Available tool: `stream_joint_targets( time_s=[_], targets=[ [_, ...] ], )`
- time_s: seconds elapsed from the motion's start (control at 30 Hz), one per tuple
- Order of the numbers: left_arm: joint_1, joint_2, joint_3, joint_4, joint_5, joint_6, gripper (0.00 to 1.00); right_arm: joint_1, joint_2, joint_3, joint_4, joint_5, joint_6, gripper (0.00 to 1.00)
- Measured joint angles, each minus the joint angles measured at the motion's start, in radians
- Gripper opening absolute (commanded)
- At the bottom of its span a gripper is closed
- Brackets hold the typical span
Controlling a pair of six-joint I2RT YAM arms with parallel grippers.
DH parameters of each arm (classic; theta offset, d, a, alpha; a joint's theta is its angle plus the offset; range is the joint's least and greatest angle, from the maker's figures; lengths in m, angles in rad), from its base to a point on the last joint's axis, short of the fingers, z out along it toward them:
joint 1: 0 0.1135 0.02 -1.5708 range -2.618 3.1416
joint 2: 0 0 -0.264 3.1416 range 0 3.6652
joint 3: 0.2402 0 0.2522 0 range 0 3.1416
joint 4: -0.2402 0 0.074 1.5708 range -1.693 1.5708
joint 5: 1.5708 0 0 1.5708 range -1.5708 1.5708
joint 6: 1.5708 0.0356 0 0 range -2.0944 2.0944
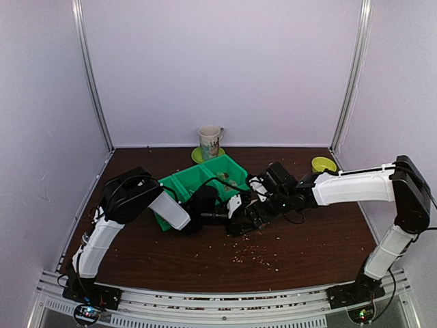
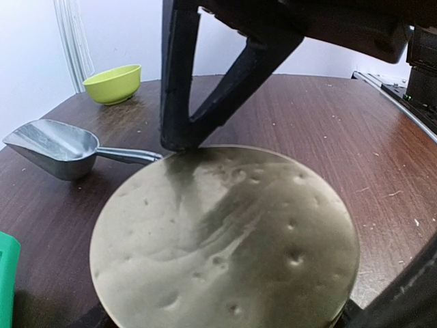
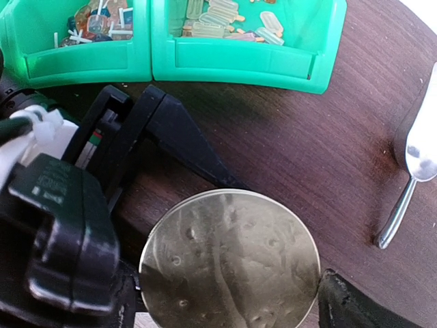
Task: Pack the candies
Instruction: Screw the box lid onto the packing box.
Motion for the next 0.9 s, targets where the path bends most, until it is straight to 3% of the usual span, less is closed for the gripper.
stream_joint_targets(
  time_s=[0.4, 0.57, 0.9],
  targets=[
    [-0.002, 0.0, 0.0, 0.002, -0.016, -0.004, 0.72, 0.006, -0.103, -0.025, -0.005, -0.026, -0.056, 1.0],
    [-0.001, 0.0, -0.002, 0.006, 0.01, -0.005, 0.72, -0.031, -0.195, -0.098, -0.011, -0.077, -0.188, 1.0],
    [0.008, 0.0, -0.038, 0.05, 0.196, -0.009, 0.72, -0.062, -0.309, -0.187, -0.037, -0.237, -0.482, 1.0]
  ],
)
